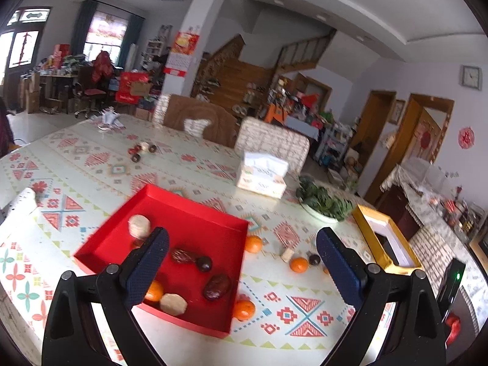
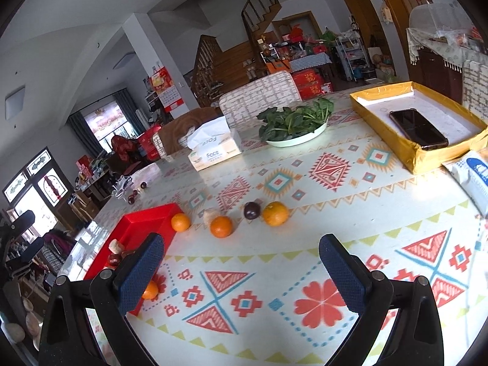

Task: Organize fruits
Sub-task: 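Grasp a mandarin orange with the left tool while the right tool grasps another orange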

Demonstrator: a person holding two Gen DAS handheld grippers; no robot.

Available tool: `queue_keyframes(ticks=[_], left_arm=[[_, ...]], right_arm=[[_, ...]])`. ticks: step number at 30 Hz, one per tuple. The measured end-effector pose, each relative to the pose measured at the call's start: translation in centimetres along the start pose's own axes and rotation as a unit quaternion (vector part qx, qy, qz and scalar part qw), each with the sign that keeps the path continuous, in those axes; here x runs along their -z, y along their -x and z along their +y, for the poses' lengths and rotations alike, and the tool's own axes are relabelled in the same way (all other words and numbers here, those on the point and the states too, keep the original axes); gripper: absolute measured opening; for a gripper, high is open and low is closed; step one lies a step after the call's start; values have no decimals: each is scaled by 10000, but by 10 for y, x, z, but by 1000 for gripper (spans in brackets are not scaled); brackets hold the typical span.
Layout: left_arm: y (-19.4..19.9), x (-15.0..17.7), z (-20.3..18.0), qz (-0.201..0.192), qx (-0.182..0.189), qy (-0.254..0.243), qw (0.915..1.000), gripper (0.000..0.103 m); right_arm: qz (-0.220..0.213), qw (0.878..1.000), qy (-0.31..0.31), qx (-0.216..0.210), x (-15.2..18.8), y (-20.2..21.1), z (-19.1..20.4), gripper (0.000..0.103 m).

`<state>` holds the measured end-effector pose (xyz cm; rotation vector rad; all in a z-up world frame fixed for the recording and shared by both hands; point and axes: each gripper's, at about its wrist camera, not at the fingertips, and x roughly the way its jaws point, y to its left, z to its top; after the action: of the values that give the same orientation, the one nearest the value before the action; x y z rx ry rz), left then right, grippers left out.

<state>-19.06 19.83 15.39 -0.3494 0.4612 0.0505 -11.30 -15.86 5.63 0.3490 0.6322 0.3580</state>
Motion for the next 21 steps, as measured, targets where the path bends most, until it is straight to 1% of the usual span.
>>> queue_keyframes(ticks=[4,6,8,10,11,12,14,15,17,18,20,21], left_arm=[[-24,9,-14,341,127,-226,9991,97],[-41,17,-21,567,243,-305,9976,97],[-57,22,-26,785,359,-300,9958,97],[-72,28,-32,973,517,-287,9935,97],[-81,30,-36,1069,582,-320,9920,97],[-90,33,-41,1142,625,-376,9908,97],[-104,37,-49,1258,684,-444,9887,97],[-112,39,-53,1360,715,-450,9871,97],[-122,43,-61,1471,815,-509,9844,89],[-127,44,-66,1490,785,-627,9837,87],[-138,47,-76,1565,684,-849,9816,78],[-142,48,-79,1610,669,-910,9805,75]], right_arm=[[63,9999,-88,127,-19,1,-22,103],[137,9997,-163,103,-30,1,-34,103],[264,9995,-194,-21,-39,-1,-42,103],[453,9988,-101,-129,-43,-11,-42,96],[563,9983,-48,-146,-45,-18,-41,85],[779,9968,27,-156,-46,-32,-38,78],[1078,9940,105,-145,-46,-56,-36,60],[1189,9928,120,-105,-45,-68,-36,55],[1408,9899,152,-79,-44,-93,-34,55],[1493,9886,183,-86,-43,-102,-33,55],[1614,9865,279,-30,-40,-121,-30,55],[1638,9860,327,-5,-39,-126,-29,55]])
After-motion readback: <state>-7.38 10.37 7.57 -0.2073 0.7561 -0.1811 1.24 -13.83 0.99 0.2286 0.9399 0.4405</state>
